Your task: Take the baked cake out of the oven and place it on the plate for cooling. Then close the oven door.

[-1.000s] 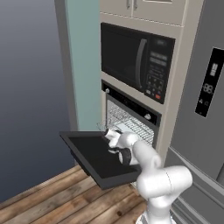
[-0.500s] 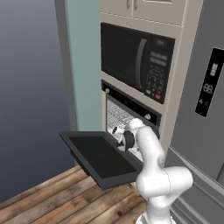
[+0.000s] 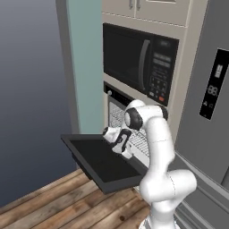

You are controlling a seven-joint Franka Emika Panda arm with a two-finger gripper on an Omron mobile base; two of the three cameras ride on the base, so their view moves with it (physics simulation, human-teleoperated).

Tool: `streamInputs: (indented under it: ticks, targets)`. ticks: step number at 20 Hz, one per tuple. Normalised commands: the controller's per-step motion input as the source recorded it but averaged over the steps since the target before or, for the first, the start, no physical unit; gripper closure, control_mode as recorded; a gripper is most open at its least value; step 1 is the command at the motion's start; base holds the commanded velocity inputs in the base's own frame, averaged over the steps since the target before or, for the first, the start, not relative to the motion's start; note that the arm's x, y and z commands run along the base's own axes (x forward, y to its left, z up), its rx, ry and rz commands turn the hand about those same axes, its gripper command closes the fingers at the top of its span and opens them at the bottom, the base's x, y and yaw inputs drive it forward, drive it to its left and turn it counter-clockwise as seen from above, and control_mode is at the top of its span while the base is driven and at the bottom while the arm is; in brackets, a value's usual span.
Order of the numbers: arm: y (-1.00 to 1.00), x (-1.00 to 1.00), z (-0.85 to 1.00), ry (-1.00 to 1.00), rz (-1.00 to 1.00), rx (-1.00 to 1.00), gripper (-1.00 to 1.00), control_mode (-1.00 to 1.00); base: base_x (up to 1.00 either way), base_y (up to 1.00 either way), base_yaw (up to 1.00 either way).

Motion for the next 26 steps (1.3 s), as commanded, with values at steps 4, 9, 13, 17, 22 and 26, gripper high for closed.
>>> streamInputs:
  ticks: [4,9,13,17,22,26]
  targets:
    - [1.00,-0.99,1.00,0.06,0.18,0.08,-1.00,-1.00,0.00,0.00,0.00]
    - [1.00,-0.79,1.00,0.00,0.15,0.05,-1.00,-1.00,0.00,0.00,0.00]
    - [1.00,-0.77,1.00,0.00,0.12,0.04,-1.00,-1.00,0.00,0.00,0.00]
    - [1.00,-0.79,1.00,0.00,0.08,0.04,-1.00,-1.00,0.00,0.00,0.00]
    - [1.00,-0.29,0.31,-0.01,0.02,0.01,-1.00,-1.00,0.00,0.00,0.00]
    - [1.00,0.12,-0.41,-0.04,0.00,-0.16,-1.00,-1.00,0.00,0.00,0.00]
